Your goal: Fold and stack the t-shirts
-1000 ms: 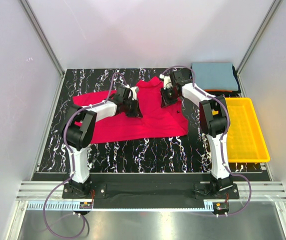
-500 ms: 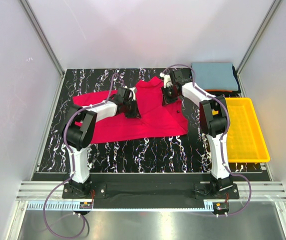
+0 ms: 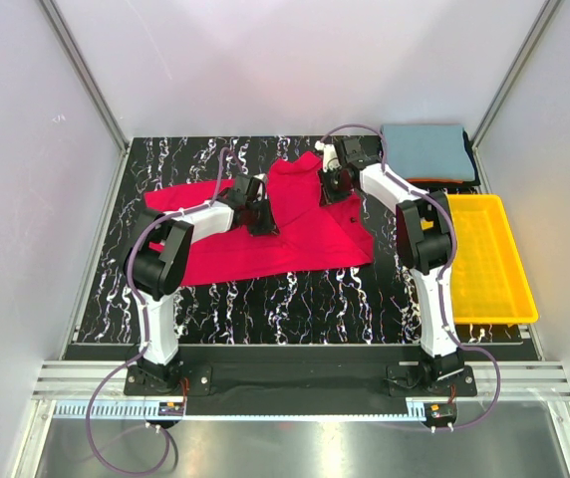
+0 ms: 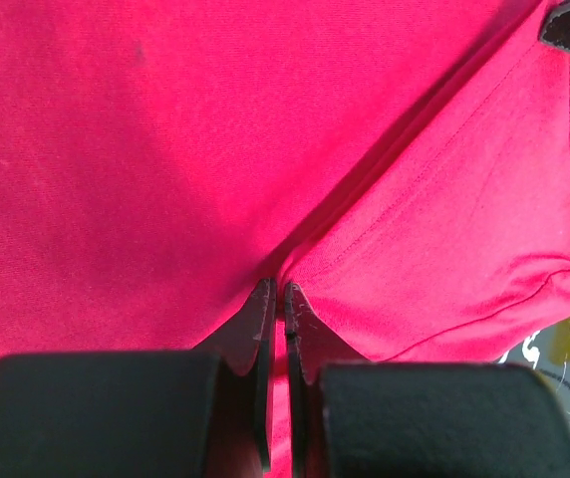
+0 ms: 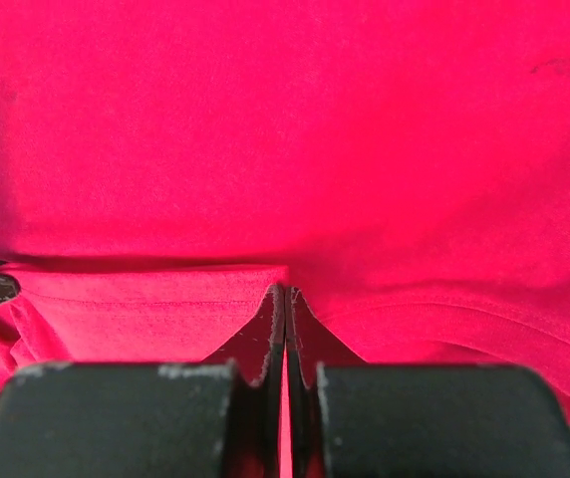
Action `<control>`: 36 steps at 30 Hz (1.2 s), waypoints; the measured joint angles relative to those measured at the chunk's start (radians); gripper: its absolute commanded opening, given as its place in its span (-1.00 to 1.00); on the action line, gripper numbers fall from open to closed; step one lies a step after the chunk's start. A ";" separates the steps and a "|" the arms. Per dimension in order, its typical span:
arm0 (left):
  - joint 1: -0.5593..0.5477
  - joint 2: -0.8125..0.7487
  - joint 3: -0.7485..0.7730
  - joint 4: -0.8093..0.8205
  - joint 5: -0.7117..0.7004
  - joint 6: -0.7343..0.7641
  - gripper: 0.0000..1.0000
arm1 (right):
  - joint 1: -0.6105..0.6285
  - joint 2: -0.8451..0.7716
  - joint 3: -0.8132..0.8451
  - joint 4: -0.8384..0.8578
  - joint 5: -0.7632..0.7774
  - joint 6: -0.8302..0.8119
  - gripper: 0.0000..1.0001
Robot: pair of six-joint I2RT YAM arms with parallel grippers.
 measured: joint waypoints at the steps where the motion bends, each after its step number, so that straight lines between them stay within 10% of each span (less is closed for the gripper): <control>1: 0.000 0.000 0.000 0.000 -0.002 -0.005 -1.00 | 0.003 -0.001 0.000 0.002 0.004 0.000 -1.00; 28: 0.000 -0.018 -0.023 -0.005 -0.096 -0.081 -1.00 | 0.039 -0.024 -0.018 0.104 0.095 0.023 -0.97; 36: -0.001 -0.027 -0.013 -0.047 -0.112 -0.085 -0.17 | 0.042 -0.019 -0.010 0.064 0.196 0.090 -0.21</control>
